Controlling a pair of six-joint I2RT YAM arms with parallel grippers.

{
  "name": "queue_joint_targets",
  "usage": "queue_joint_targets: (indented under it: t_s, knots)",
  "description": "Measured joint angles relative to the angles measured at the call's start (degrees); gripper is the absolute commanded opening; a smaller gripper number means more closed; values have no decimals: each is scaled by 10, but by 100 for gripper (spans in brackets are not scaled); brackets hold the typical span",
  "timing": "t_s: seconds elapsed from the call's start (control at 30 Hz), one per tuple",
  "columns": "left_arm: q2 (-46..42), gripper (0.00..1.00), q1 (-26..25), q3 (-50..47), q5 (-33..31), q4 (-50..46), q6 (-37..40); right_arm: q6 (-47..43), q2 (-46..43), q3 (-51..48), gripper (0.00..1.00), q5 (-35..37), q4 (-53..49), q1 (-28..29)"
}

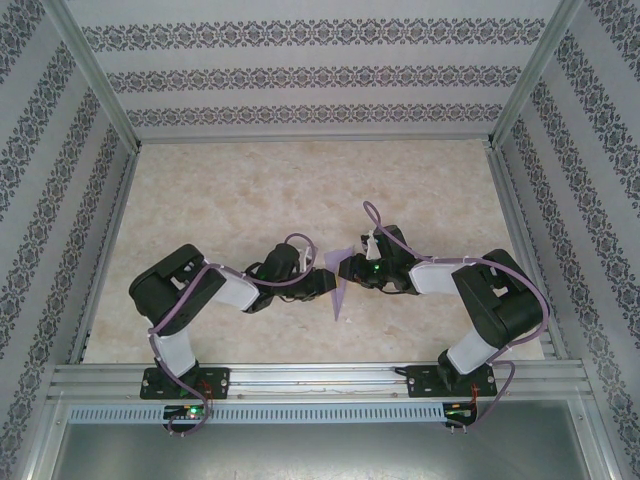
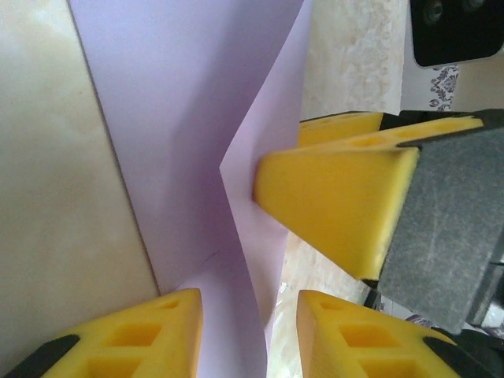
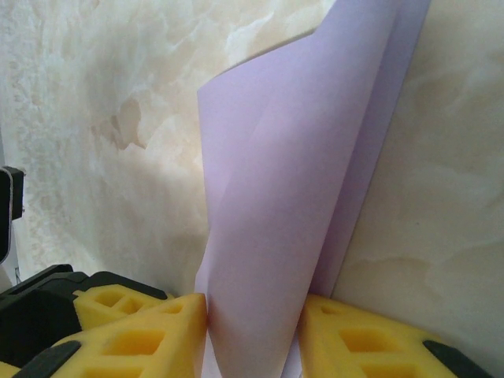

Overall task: Fold a paper plane with a square sheet of paper (fold left side to right side)
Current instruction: Fold the wing for the fifth time at the center of the table.

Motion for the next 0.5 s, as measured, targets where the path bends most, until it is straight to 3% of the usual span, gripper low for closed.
queue_joint_targets:
  t_s: [0.5]
  knots:
    - [23, 9, 7, 5, 0, 9, -8, 0, 1, 4, 36, 0, -8, 0]
